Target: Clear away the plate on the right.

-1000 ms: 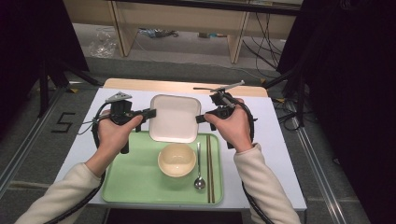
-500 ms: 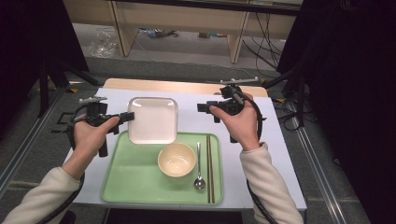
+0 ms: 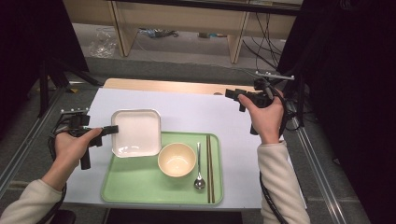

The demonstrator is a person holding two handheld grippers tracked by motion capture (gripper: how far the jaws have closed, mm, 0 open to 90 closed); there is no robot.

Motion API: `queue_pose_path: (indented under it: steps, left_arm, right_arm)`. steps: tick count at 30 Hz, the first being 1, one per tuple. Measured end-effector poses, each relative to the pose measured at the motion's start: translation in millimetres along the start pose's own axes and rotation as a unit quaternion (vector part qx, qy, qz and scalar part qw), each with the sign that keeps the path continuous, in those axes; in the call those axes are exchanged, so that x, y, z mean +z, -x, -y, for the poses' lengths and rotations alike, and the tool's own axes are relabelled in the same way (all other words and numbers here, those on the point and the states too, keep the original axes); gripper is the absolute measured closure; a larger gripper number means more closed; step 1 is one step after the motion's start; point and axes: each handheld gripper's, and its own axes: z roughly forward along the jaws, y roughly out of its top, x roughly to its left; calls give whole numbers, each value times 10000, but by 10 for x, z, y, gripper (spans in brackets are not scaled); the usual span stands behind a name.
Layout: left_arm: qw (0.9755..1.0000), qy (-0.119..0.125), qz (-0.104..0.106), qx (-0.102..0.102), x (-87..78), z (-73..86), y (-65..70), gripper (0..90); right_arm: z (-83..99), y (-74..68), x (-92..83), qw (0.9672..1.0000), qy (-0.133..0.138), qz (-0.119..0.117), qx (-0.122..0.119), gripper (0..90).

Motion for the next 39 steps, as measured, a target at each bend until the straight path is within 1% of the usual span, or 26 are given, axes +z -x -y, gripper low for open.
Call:
queue_pose_path:
  steps: [3,4,5,6,8,9,10,11,13,14,17,18,19,21,23,24,25,26,27,30,31,33,34,35,37,39]
  left_arm:
    - [9999,-64,19,-91,-9,44,-37,835]
    - [9999,-83,23,-125,-12,53,-48,834]
    - [9998,-119,35,-134,-17,64,-66,834]
    - [9998,-146,-1,-137,-20,77,-78,834]
    - [9996,-239,-54,-119,-23,109,-99,835]
    - [9994,-326,-63,-108,-30,130,-115,834]
    - [9993,-335,-62,-152,-28,144,-118,835]
    - [9992,-366,-56,-170,-31,161,-129,835]
    - [9989,-413,-55,-202,-33,190,-147,835]
    - [9988,-432,-74,-218,-31,202,-152,834]
    - [9984,-516,-125,-201,-25,230,-159,835]
    - [9983,-531,-127,-194,-21,239,-160,835]
    - [9982,-553,-126,-192,-17,250,-159,834]
    - [9980,-579,-127,-205,-12,262,-160,835]
    - [9976,-654,-123,-208,-4,268,-161,834]
    - [9974,-674,-161,-188,4,275,-155,834]
    - [9973,-689,-180,-181,10,280,-151,834]
    - [9972,-712,-176,-174,20,288,-151,834]
    - [9969,-749,-178,-183,29,294,-151,834]
    - [9964,-811,-183,-181,48,306,-155,834]
    - [9960,-863,-215,-122,45,305,-165,834]
    - [9962,-813,-245,-182,56,310,-163,834]
    - [9960,-844,-232,-187,57,310,-168,834]
    - [9960,-836,-244,-191,63,315,-170,834]
    - [9951,-945,-230,-153,69,322,-186,834]
    - [9950,-958,-223,-191,80,326,-185,834]
  right_arm:
    - [-19,56,-48,9999,152,48,-2,516]
    - [-21,57,-68,9998,167,67,89,514]
    - [-25,79,-77,9998,191,67,11,513]
    - [-24,90,-88,9997,206,112,56,513]
    - [-22,124,-100,9997,216,128,51,513]
    - [-20,123,-101,9996,202,121,148,513]
    - [-19,140,-99,9996,201,157,105,513]
    - [-16,138,-96,9996,199,159,150,513]
    - [-18,156,-95,9996,227,182,69,513]
    - [-19,158,-91,9996,235,151,78,513]
    - [-18,165,-94,9996,209,152,123,510]
    - [-16,177,-85,9996,209,171,79,509]
    - [-13,159,-91,9995,169,155,232,509]
    - [-8,170,-78,9995,175,182,186,509]
    - [-7,167,-74,9995,158,165,206,507]
    - [-7,165,-74,9996,151,149,206,507]
    - [-8,175,-69,9997,154,123,142,507]
    - [-8,173,-69,9997,155,120,154,506]
    - [-9,179,-73,9997,146,165,97,506]
    - [-8,178,-70,9997,172,145,108,506]
    - [-9,178,-71,9997,172,139,115,505]
    - [-10,178,-74,9997,177,147,105,504]
    - [-10,177,-76,9997,171,154,109,503]
    - [-8,165,-77,9996,149,156,192,502]
    - [-9,176,-77,9998,127,147,100,501]
    - [-4,172,-56,9998,136,113,101,500]
